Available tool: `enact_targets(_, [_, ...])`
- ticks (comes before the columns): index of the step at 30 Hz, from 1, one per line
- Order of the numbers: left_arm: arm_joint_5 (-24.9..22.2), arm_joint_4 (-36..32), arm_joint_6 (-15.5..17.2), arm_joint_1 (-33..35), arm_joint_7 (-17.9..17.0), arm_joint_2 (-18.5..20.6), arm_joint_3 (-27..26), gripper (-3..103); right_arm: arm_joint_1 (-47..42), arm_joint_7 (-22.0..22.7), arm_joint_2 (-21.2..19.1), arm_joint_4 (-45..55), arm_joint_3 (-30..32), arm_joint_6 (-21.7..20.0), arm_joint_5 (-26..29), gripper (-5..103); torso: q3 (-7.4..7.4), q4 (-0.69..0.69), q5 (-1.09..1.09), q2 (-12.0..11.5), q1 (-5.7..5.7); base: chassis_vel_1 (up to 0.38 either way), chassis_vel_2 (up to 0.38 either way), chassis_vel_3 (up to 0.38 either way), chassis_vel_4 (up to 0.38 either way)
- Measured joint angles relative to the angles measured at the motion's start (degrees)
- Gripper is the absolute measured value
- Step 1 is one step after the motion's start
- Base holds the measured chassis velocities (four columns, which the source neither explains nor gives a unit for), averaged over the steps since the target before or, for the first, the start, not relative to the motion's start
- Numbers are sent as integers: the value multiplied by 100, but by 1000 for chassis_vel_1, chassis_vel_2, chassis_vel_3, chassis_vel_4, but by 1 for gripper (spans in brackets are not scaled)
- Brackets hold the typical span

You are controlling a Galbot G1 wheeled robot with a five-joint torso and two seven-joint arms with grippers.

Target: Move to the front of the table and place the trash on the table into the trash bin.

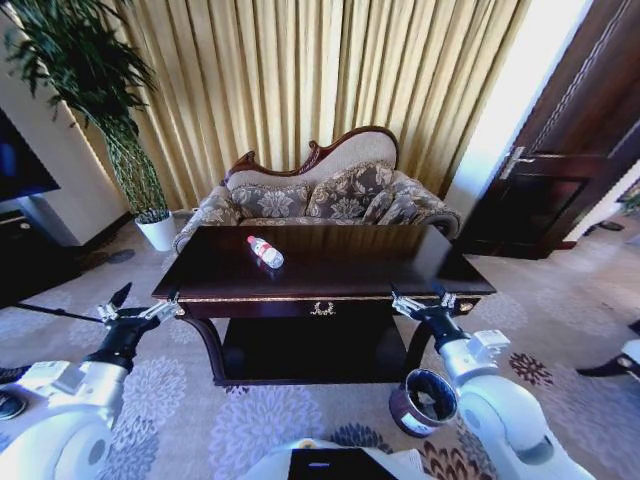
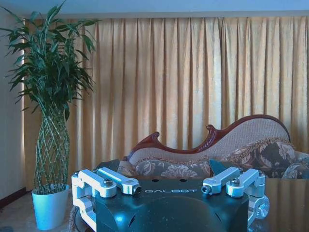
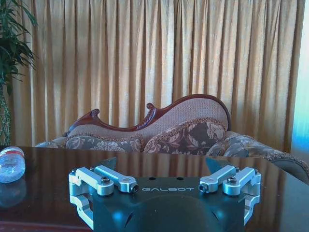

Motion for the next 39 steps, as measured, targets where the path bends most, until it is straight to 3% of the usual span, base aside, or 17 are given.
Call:
enact_targets(29, [12,25,10,-47,-25,44,69,100,7,39,52,-64,-15,-19,38,100,0,0,0,-1,1,-66,59,63,-67])
enact_targets(38, [-72,187,284,-519,-594,255,559,100,-11,181,-6,-40,-5,50,158,100,1,1,0,-1,1,0,0,0,0])
enact_targets(39, [-411,300,621,-928,-980,624,674,100,-24,304,8,-36,-99,50,181,100,1,2,0,-1,2,0,0,0,0])
